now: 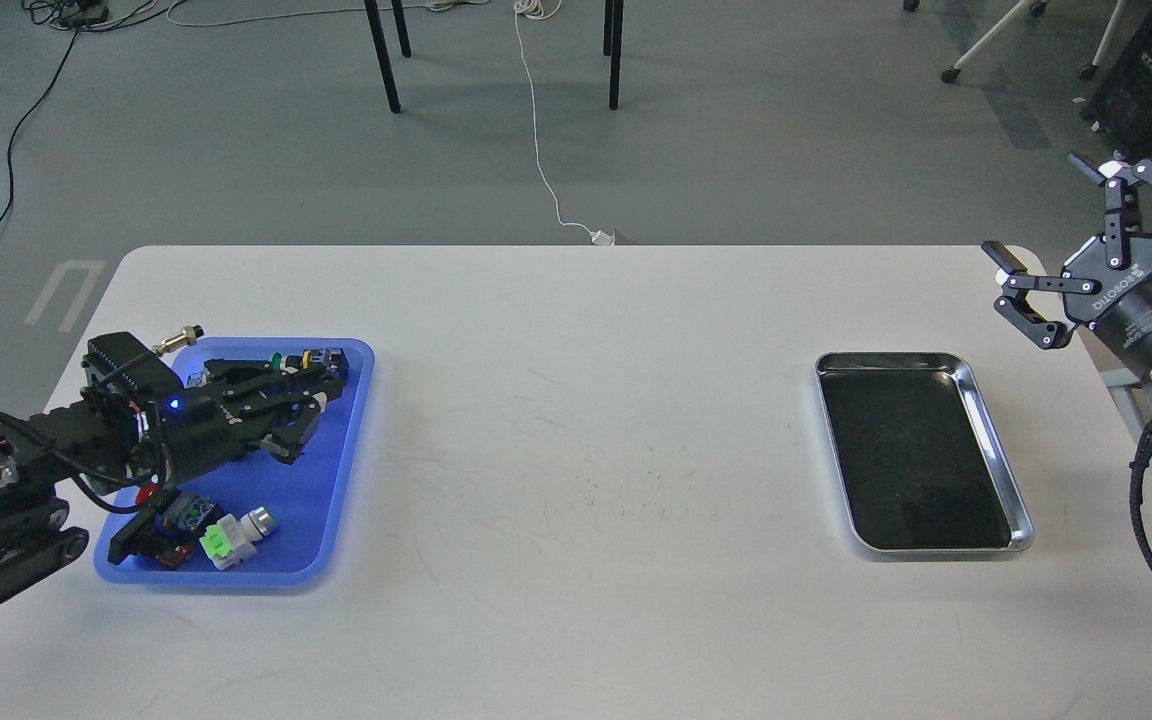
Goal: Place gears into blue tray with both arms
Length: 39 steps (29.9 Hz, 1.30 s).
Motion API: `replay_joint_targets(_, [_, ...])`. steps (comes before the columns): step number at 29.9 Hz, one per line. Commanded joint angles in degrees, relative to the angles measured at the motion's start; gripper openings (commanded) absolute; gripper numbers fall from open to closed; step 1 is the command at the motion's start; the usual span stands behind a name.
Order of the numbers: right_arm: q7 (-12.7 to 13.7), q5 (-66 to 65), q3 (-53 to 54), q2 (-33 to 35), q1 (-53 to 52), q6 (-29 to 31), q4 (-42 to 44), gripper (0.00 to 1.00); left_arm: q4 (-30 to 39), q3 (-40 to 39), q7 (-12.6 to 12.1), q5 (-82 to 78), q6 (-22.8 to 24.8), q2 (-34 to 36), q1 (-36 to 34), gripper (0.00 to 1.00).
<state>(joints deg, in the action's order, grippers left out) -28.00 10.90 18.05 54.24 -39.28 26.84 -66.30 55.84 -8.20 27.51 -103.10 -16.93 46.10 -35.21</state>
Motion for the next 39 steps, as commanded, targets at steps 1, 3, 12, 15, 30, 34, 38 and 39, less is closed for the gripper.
replay_joint_targets(1, [0.0, 0.0, 0.1, 0.0, 0.0, -0.6, 0.1, 0.97, 0.0, 0.1, 0.5, 0.1, -2.2, 1.6, 2.7, 0.18])
replay_joint_targets(3, [0.0, 0.0, 0.1, 0.0, 0.0, -0.6, 0.0, 0.97, 0.0, 0.2, 0.5, 0.1, -3.0, 1.6, 3.0, 0.19])
replay_joint_targets(12, [0.0, 0.0, 1.4, 0.1, 0.0, -2.3, 0.0, 0.97, -0.8, 0.1, 0.5, 0.0, -3.1, 0.6, 3.7, 0.37])
replay_joint_targets(15, [0.0, 0.0, 1.5, 0.1, 0.0, -2.3, 0.2, 0.97, -0.8, 0.1, 0.4, 0.2, -3.1, 0.6, 4.1, 0.74])
replay_joint_targets(30, [0.0, 0.0, 5.2, -0.3, 0.5, -2.7, 0.8, 0.98, 0.7, -6.4, 0.5, 27.8, -2.1, -1.7, -4.9, 0.97])
replay_joint_targets(34, [0.0, 0.0, 7.2, -1.1, 0.5, -3.2, 2.1, 0.98, 0.6, -6.6, 0.4, 44.8, -0.7, -5.3, -11.0, 0.98])
replay_joint_targets(38, [0.0, -0.1, 12.1, -6.6, -0.3, -4.4, 8.6, 0.98, -0.1, -9.1, 0.3, 66.2, 7.5, -7.9, -15.1, 0.98])
replay_joint_targets(39, [0.0, -0.1, 13.1, -8.2, -0.4, -4.6, 10.0, 0.98, -0.6, -10.3, 0.3, 70.6, 10.0, -8.2, -15.8, 0.98])
